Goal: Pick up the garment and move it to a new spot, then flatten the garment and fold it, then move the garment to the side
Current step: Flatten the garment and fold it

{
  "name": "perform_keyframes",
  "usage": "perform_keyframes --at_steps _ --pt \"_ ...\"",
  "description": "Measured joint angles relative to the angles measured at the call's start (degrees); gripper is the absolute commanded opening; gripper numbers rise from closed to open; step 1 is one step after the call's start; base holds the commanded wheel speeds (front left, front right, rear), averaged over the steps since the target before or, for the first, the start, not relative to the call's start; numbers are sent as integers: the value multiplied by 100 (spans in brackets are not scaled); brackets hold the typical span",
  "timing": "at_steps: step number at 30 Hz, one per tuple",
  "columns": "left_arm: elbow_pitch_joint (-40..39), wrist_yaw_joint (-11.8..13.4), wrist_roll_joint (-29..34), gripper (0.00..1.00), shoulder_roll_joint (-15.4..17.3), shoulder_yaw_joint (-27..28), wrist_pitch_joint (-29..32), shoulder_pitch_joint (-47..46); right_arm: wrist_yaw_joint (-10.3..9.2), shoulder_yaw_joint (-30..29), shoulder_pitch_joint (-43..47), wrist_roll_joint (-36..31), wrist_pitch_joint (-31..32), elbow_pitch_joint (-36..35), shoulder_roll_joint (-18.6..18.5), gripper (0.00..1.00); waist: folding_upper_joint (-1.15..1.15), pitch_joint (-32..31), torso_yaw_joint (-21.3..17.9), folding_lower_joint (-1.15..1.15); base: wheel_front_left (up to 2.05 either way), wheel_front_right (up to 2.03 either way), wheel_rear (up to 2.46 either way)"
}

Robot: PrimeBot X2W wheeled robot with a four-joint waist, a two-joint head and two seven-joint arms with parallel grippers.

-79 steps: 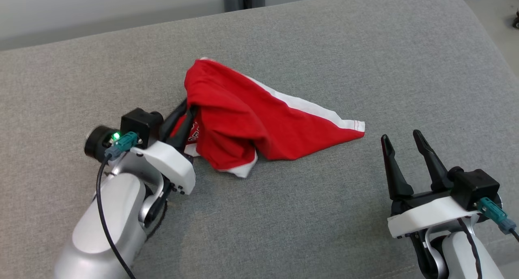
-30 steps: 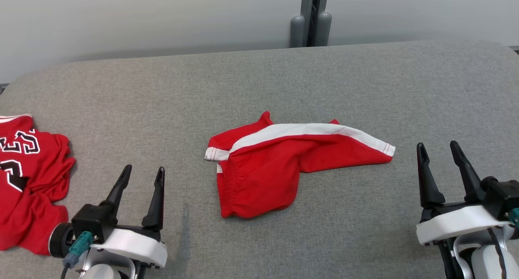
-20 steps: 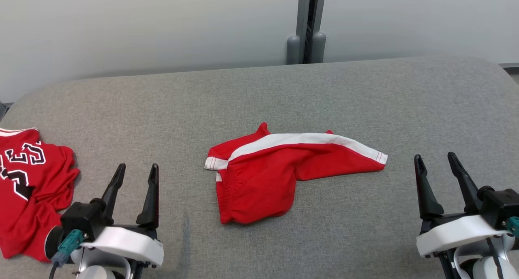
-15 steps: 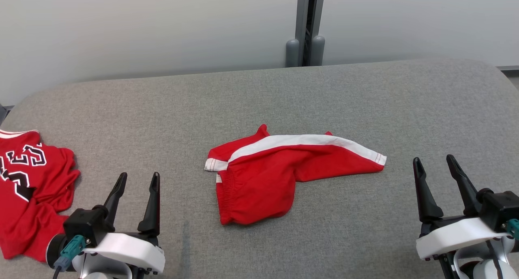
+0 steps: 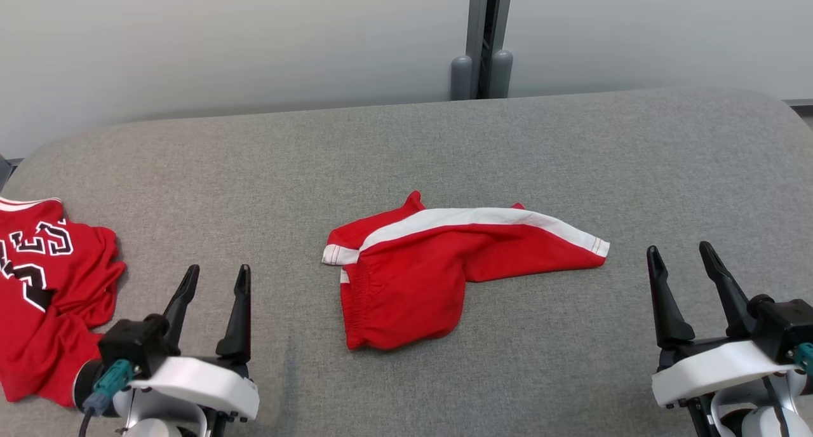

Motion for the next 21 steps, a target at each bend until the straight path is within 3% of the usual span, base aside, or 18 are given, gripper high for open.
perform_keyframes --at_steps 6,14,21 --pt "162 -346 -242 100 -153 -234 436 -588 0 53 -86 0 1 -25 0 100 0 180 -34 0 0 0 0" --pt "1188 -996 -856 100 -470 -641 1546 -1458 0 364 -310 64 -48 100 1 100 0 465 -321 0 0 0 0" --pt "1942 -1200 -895 100 -520 -888 1851 -1909 0 419 -402 120 -167 282 0 100 0 689 -650 0 0 0 0"
